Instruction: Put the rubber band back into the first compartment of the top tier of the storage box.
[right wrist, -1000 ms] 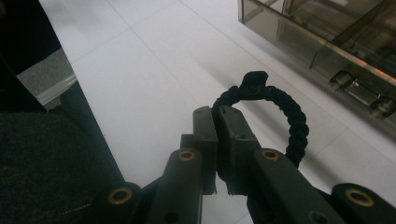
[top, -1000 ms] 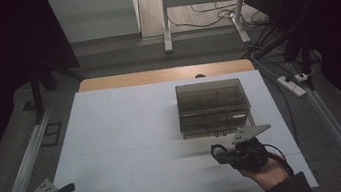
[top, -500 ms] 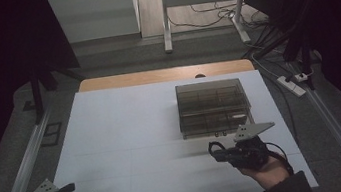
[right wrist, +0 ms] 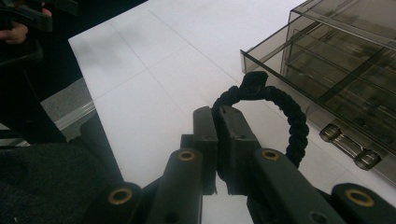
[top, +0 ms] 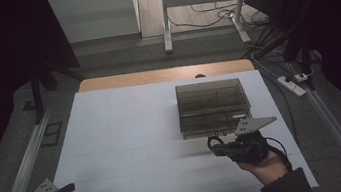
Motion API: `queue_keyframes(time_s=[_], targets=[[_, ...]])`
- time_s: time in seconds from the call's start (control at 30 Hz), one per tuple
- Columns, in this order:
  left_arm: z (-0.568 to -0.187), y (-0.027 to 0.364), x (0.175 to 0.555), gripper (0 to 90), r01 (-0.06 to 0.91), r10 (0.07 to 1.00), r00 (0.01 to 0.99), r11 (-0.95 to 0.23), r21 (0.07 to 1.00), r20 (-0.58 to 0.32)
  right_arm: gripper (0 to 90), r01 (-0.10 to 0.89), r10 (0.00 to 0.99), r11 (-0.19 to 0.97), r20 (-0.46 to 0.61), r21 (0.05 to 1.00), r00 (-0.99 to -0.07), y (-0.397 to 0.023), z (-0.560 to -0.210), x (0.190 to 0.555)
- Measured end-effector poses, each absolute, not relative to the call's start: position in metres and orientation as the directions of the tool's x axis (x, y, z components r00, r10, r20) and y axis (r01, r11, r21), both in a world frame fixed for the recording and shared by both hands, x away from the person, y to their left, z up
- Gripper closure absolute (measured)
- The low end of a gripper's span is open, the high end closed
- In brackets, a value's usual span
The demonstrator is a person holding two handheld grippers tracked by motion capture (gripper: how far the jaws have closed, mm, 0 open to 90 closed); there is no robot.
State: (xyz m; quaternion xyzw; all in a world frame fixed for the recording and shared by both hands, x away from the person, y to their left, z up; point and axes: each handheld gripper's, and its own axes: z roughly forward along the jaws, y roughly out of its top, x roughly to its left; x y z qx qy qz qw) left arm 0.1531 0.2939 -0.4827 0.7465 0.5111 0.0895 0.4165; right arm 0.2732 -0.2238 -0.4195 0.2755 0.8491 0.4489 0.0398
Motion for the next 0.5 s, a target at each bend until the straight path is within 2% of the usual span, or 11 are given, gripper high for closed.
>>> queue_keyframes(time_s=[0.5], targets=[[-0.4827,0.2940,0.1531,6.1,0.689,0.838,0.460,-0.130,0.713,-0.292,85.2,0.416,0.517,0.433,0.158,0.799,-0.841,-0.2189,-0.4129,0.2790]])
